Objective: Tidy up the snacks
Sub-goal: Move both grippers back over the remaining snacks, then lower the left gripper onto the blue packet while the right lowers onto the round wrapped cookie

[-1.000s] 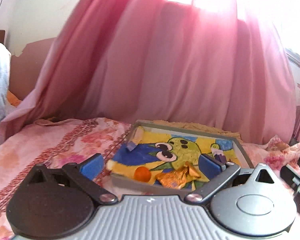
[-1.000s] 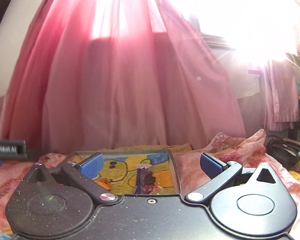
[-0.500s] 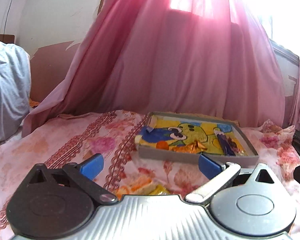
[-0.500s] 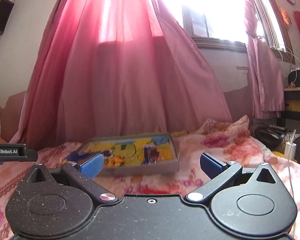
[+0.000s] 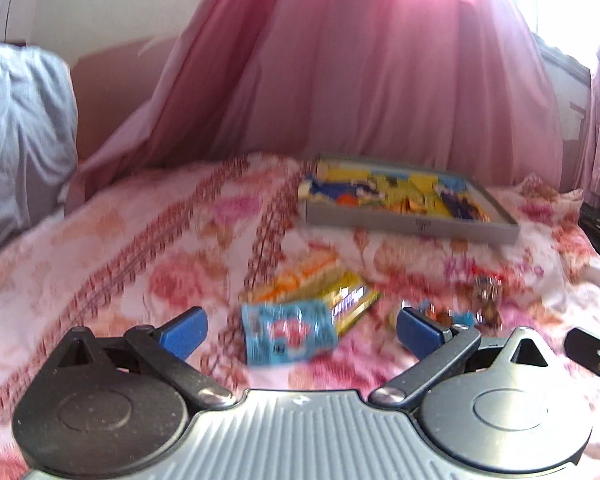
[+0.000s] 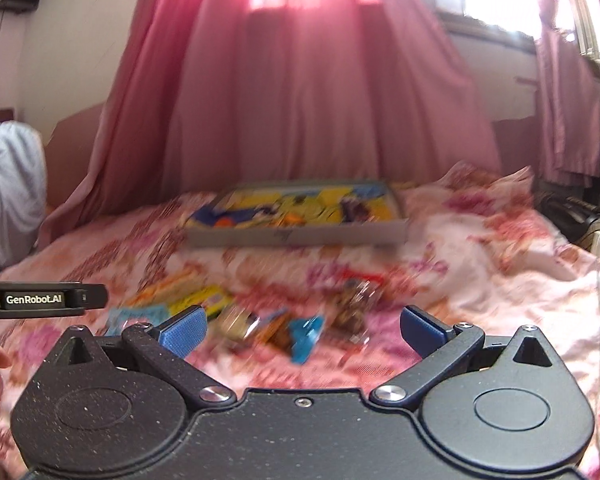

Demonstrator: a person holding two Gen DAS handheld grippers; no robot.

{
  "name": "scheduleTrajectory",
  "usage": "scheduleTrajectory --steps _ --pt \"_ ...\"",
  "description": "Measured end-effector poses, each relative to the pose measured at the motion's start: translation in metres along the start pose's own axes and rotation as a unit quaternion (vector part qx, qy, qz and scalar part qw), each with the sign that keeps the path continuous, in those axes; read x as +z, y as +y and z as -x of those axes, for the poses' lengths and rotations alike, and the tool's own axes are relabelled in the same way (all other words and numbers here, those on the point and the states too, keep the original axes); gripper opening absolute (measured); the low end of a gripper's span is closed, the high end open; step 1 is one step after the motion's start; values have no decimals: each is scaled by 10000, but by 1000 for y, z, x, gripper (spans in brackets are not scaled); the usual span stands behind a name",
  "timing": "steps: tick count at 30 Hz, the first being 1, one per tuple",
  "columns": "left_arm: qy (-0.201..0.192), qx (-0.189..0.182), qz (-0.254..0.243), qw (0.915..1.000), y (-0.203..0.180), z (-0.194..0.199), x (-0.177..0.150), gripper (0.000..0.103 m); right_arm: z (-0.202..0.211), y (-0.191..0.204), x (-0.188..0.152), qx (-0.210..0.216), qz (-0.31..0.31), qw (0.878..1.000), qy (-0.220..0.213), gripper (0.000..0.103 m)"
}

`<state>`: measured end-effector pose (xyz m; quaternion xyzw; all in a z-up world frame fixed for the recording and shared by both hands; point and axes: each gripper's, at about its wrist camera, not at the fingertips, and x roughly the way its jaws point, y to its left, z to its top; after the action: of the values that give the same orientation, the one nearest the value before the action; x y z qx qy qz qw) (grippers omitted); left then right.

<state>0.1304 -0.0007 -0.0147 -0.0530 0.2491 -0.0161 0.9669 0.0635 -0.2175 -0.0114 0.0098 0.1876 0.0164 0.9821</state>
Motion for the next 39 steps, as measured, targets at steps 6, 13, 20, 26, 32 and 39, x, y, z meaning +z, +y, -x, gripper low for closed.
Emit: scheduleTrajectory --steps 6,13,20,26,32,39 --pt "302 9 136 9995 22 -3 -17 103 -12 19 -5 146 236 9992 302 102" --pt "631 6 52 9980 33 -27 -15 103 -39 22 -8 405 175 9956 821 102" --pt "744 -132 40 9971 37 -49 -10 103 -74 26 -7 763 514 9901 1059 102" --pt "608 -138 164 9979 42 -68 0 103 -104 30 -3 918 883 9877 902 102" --pt "529 -267 283 9978 49 -88 8 103 -144 32 -7 1194 522 9857 1066 97" --pt "563 -630 -47 9964 53 -99 11 103 -187 41 -10 1247 180 9836 1293 87"
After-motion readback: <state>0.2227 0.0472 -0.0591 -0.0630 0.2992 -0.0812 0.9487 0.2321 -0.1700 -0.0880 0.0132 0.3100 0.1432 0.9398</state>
